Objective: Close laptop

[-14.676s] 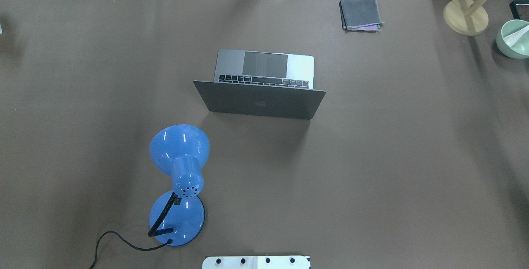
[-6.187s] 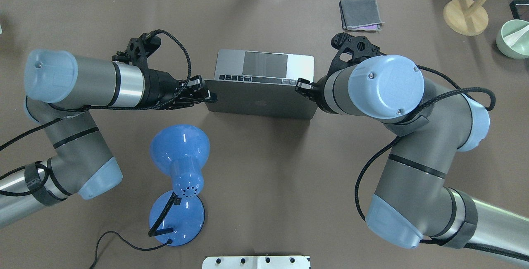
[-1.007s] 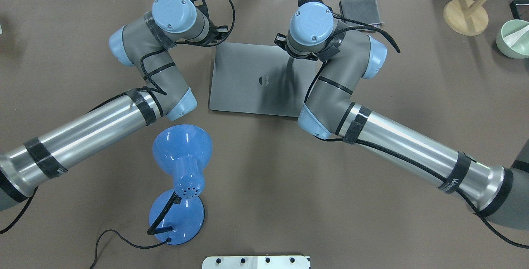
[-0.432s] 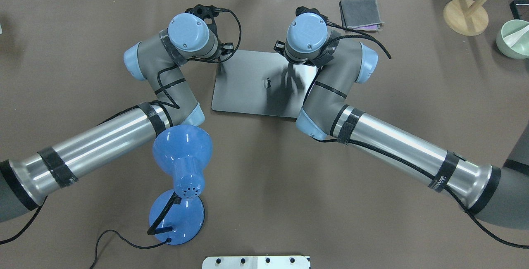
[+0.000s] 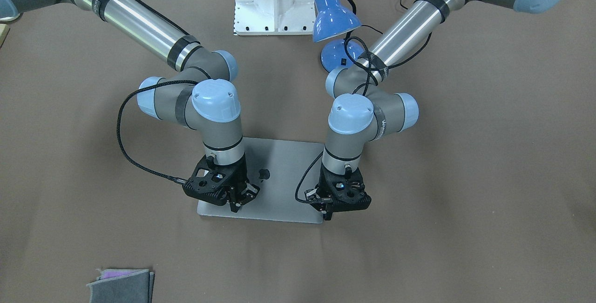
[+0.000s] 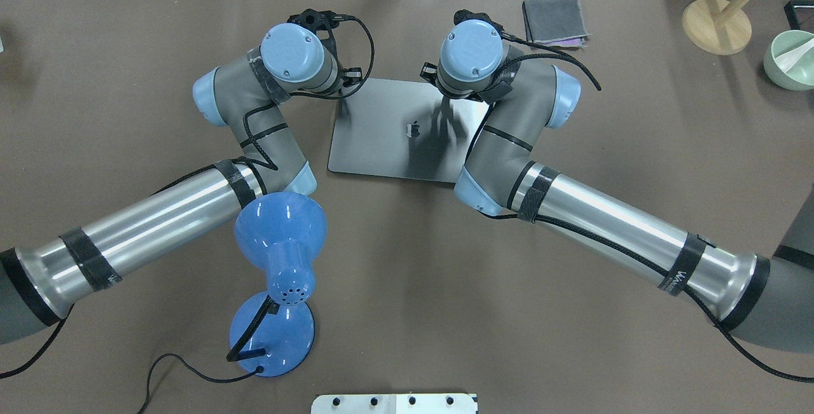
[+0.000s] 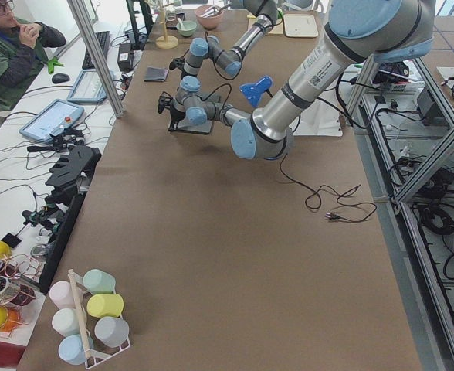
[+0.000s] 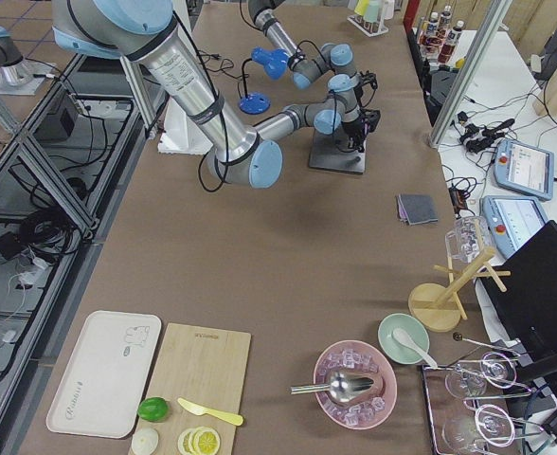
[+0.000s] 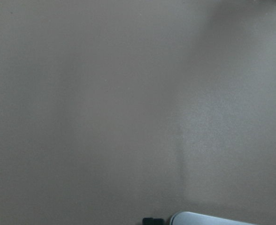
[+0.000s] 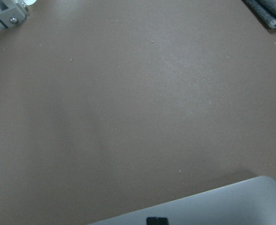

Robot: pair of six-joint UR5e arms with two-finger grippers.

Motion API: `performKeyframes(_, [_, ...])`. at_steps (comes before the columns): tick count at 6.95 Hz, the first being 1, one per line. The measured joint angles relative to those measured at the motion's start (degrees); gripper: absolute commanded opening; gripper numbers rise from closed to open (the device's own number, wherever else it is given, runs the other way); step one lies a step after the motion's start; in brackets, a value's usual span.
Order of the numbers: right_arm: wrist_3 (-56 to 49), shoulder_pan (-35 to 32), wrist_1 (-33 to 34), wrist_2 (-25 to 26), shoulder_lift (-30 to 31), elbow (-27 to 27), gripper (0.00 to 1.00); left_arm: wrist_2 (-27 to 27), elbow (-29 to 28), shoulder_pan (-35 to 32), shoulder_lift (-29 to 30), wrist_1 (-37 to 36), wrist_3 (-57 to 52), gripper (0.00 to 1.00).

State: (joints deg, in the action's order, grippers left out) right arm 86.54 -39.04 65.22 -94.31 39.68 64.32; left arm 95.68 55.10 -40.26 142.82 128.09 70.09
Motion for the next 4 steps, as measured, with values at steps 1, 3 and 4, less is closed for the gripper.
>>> performKeyframes(1, [-0.3, -0.7, 0.3, -0.9, 0.0, 1.2, 0.0, 0.8, 1.9, -1.1, 0.0, 0.0, 0.0, 0.0])
performKeyframes(3, [-2.2, -2.4, 4.5, -3.8, 0.6, 5.6, 0.0, 4.7, 7.4, -3.5, -1.4, -2.2, -0.2, 0.0])
performKeyframes(4, [-4.4, -3.0, 9.9, -5.3, 1.8, 11.1, 0.0, 7.1, 12.7, -4.2, -3.3, -5.9, -0.3, 0.0])
